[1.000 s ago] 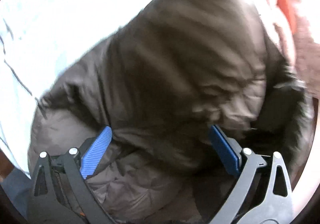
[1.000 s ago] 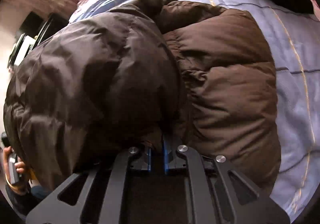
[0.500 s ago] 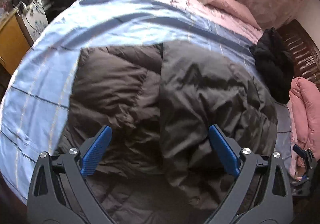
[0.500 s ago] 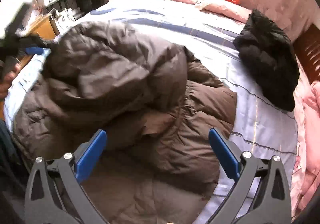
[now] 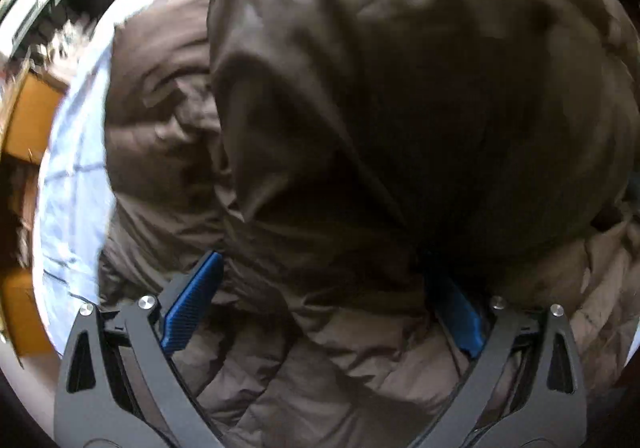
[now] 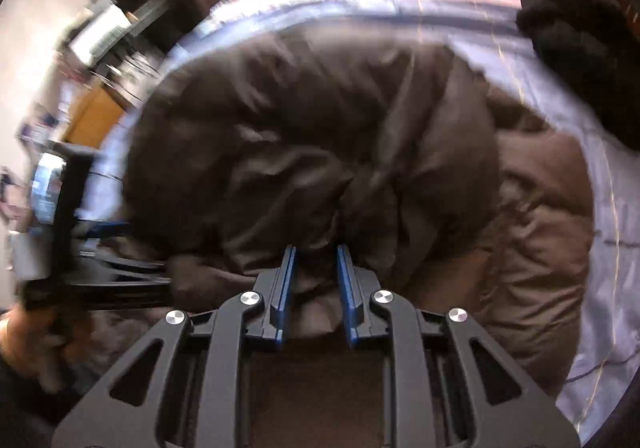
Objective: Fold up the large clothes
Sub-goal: 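Lay the hem over the jacket with the right gripper while the left gripper holds the fold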
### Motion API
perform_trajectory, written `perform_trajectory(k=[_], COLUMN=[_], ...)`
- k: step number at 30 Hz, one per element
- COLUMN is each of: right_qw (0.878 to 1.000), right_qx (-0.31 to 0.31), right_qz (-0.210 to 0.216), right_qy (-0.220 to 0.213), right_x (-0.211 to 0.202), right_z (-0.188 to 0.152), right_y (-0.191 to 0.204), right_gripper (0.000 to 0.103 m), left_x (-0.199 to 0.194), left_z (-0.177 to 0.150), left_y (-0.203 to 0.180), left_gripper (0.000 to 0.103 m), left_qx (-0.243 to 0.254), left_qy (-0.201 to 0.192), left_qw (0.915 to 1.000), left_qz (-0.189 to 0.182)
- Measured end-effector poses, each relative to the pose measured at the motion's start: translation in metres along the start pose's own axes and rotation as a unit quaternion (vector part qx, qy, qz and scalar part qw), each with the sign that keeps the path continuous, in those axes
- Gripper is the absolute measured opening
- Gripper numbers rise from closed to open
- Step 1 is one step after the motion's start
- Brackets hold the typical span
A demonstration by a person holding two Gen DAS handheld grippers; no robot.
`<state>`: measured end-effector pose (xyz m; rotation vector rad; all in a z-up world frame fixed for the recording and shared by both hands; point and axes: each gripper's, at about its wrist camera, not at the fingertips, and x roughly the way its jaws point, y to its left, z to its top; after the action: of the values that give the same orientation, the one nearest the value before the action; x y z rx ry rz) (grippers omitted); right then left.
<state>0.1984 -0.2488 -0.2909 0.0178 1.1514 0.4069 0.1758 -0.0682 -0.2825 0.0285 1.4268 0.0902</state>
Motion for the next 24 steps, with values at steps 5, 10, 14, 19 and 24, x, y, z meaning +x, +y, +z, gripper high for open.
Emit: perform_trajectory(k=[5,10,14,19,24], right_qw=[0.999,0.999,0.987,0.985,0.990], right_qx=[-0.016,0.011,-0.014,0.023,0.061], right_qz=[-0.037,-0.019,-0.063,-0.027,-0.041], right_qy=[0.004,-0.031,-0.150,-0.171,-0.117], right_x=[0.026,-0.019,-0.068,-0.067,-0.033], right_z=[0.005,0.006,-0.005,0.009,0.012], right_y=[0.012,0.008,0.019,0.014,-0.004], right_gripper=[0.022,0.023,0.023,0.023,0.023], left_x=[0.010,-0.027,-0.069,-0.094,-0.049], left_z=[0.002,-0.013,-0.028,-0.034,-0.023], left_y=[0.012,0.013,0.006,-0.019,-0.043], left_gripper=[0.101,0.097,0.094,0.074,0.057], left_qx=[-0.025,-0.010,0.020,0.046,0.087], left_qy=[0.017,-0.042,-0.130,-0.163,-0.089], left_qw=[0.9992,0.9991,0.9912,0.9855,0.9922], left_qz=[-0.025,-0.006,0.018,-0.007,0.006])
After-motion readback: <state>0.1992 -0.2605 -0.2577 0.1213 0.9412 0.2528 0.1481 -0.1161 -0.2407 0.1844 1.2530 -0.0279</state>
